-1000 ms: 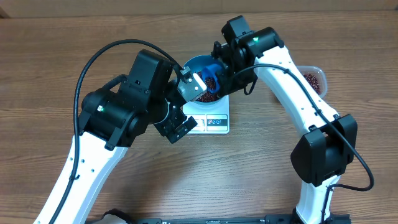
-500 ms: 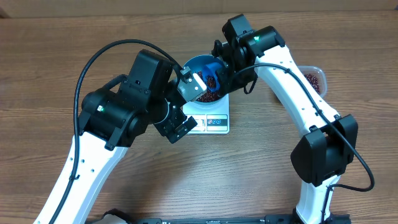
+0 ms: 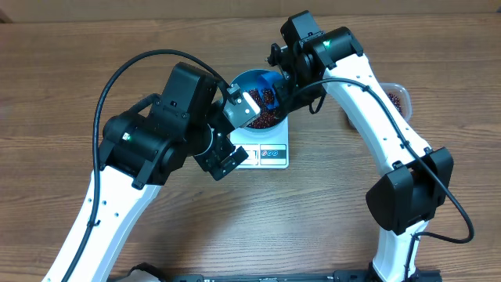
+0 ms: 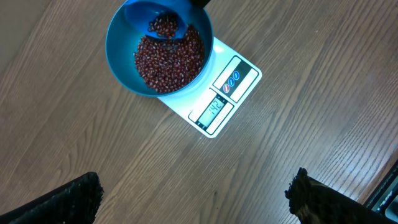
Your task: Scoop item into bowl and weigh 150g on scale
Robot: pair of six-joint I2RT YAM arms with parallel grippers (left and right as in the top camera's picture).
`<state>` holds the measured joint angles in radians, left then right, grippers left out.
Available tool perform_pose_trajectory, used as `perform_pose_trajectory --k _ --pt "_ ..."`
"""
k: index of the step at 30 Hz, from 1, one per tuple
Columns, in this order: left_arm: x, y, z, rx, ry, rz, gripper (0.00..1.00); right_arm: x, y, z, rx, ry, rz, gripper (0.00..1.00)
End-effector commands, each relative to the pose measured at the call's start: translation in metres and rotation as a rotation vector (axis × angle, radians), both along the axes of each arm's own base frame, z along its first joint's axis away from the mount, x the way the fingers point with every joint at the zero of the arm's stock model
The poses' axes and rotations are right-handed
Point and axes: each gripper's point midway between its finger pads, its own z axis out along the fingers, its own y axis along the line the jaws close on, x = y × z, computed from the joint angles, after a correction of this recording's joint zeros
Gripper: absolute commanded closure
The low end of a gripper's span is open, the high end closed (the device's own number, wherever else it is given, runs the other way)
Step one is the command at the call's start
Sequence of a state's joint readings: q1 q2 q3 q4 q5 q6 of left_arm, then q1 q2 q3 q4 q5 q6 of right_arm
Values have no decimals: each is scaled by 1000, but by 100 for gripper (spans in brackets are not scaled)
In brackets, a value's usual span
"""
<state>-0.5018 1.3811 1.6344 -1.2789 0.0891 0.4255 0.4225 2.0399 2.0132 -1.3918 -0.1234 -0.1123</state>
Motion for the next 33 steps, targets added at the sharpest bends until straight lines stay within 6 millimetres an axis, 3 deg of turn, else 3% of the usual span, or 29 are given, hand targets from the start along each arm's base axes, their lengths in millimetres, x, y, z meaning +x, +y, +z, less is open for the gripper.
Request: perform_pose_trajectory --k 1,18,33 --pt "1 1 9 -10 -25 6 1 5 -2 13 -14 -49 14 96" --pt "1 1 9 -10 -25 6 1 6 -2 14 -14 -54 22 96" --pt "2 1 9 -10 -25 6 0 11 0 25 -9 -96 43 96"
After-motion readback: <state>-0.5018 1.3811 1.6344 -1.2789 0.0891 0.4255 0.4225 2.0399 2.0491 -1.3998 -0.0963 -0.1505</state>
